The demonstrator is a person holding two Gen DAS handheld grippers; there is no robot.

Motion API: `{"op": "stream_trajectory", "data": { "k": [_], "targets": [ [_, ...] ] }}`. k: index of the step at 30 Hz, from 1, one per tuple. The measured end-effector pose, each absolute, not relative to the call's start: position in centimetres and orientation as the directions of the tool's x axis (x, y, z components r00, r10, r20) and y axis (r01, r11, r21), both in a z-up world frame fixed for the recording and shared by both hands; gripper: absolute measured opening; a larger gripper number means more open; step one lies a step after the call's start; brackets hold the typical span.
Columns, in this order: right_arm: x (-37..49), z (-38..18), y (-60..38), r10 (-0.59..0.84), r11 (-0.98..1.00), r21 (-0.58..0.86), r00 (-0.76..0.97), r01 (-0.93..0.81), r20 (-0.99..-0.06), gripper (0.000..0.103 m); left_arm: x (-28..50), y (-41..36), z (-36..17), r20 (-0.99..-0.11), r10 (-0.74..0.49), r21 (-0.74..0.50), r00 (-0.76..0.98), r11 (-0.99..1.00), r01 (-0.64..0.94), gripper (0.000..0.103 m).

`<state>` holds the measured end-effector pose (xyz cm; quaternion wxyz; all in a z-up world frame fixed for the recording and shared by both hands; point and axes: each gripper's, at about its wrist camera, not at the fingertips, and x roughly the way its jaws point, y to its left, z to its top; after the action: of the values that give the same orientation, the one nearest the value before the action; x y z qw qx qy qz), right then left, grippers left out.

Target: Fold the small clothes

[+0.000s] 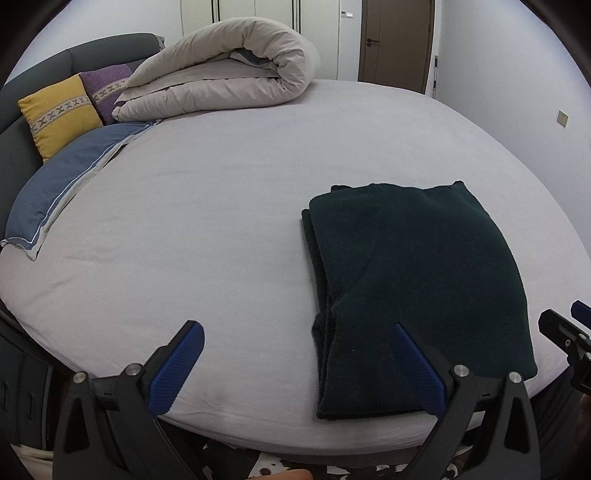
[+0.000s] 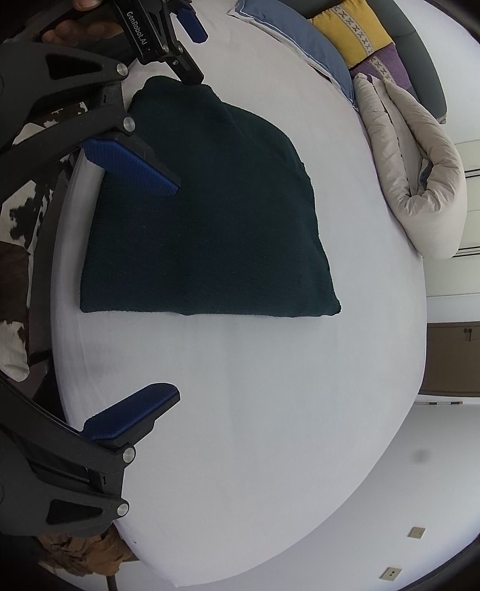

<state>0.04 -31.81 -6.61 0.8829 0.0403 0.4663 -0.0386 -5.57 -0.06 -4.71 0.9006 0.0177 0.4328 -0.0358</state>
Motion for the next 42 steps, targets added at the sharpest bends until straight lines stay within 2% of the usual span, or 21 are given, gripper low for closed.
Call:
{"op": "stream_trajectory", "data": {
  "k": [42],
  "targets": [
    [-0.1,-7.9,-30.5,-0.023,0.993,0.045,0.55,0.109,-0.835,0.103,-5.9,-0.1,-4.9,-0.787,-0.05,-0.003,0.615,0.997,0.077,0.103]
  ]
}}
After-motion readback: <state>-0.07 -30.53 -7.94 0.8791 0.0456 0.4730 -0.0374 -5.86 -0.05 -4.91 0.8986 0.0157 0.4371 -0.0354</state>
